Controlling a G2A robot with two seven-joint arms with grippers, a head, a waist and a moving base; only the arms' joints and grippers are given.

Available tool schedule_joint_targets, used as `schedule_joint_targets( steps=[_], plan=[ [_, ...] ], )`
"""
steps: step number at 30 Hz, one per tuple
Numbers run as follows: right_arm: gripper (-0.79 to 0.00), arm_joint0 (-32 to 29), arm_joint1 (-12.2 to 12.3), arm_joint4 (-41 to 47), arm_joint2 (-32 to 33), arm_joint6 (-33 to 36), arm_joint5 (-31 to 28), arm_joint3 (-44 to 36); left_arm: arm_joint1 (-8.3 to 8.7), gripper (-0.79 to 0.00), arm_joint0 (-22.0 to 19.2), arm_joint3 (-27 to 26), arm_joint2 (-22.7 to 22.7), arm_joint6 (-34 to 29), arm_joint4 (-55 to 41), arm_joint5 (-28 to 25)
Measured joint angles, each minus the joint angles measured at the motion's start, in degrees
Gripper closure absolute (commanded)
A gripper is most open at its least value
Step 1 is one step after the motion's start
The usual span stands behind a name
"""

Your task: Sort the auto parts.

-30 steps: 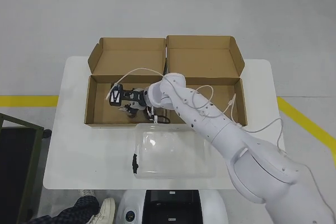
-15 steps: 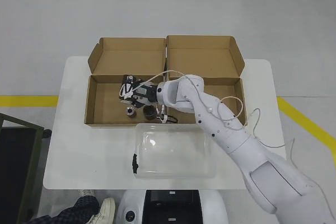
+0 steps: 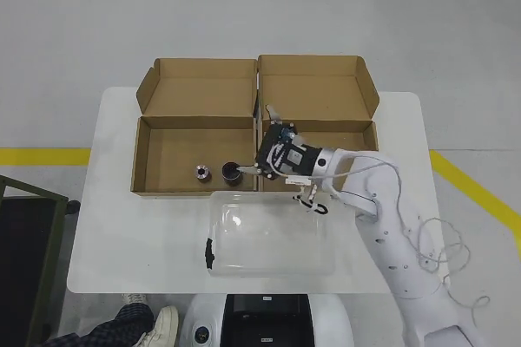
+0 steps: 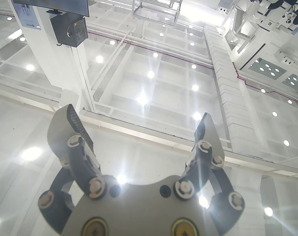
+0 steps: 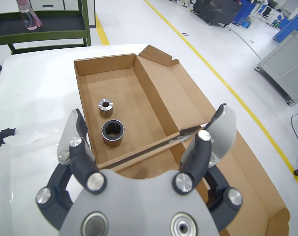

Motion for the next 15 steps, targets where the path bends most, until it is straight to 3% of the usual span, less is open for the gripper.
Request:
schedule_joint_targets(
  steps=[15],
  plan=[
    [-0.785, -24.7, 3.8, -7.0, 17.3, -15.4, 2.0, -14.8, 0.00, -0.785, 0.0, 0.0, 0.0, 0.0, 0.0, 0.0]
  ],
)
